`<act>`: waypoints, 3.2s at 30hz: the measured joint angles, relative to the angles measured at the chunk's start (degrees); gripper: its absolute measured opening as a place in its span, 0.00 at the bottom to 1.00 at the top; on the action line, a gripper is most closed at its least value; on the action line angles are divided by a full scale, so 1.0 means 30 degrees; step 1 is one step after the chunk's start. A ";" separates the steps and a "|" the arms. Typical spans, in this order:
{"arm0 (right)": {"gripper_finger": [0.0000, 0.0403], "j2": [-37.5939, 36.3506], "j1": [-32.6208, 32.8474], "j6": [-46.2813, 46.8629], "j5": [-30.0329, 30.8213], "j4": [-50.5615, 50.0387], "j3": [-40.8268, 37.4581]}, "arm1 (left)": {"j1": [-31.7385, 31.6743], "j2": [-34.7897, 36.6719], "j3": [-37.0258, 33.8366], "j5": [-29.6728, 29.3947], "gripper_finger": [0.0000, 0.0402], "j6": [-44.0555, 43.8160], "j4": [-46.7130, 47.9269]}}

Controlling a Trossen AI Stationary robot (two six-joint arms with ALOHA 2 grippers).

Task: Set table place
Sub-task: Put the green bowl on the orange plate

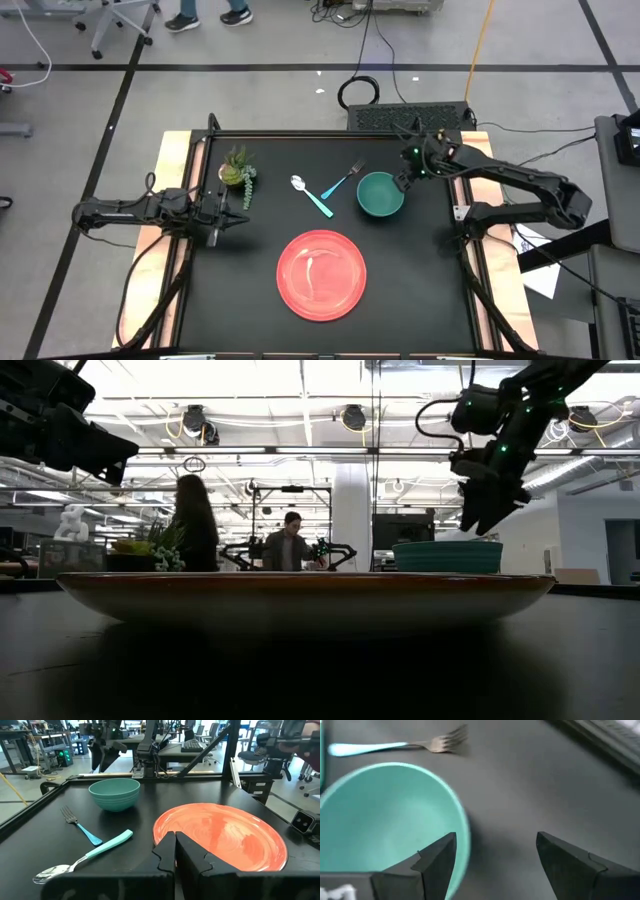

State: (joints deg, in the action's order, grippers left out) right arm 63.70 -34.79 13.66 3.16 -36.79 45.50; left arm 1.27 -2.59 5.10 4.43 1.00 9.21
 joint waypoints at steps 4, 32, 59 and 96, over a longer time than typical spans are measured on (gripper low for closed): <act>0.66 0.0420 0.0000 -0.0008 -0.2287 0.0056 0.0000 | -0.0004 0.0000 0.0000 0.0000 0.04 -0.0089 0.0000; 0.66 0.4042 0.0007 -0.1140 -0.2501 0.0775 -0.0007 | -0.0002 -0.0007 0.0000 0.0015 0.04 -0.0428 0.0007; 0.49 0.4108 0.0007 -0.2290 -0.2486 0.0748 -0.0007 | -0.0006 -0.0007 0.0000 0.0095 0.04 -0.0432 0.0051; 0.01 0.4041 0.0007 -0.4132 -0.3096 0.0807 -0.0015 | 0.0002 -0.0007 0.0000 0.0066 0.04 -0.0934 0.0073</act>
State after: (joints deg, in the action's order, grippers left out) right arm 75.83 -34.76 1.26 -6.13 -34.37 45.45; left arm 1.28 -2.61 5.10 4.62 -1.80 9.43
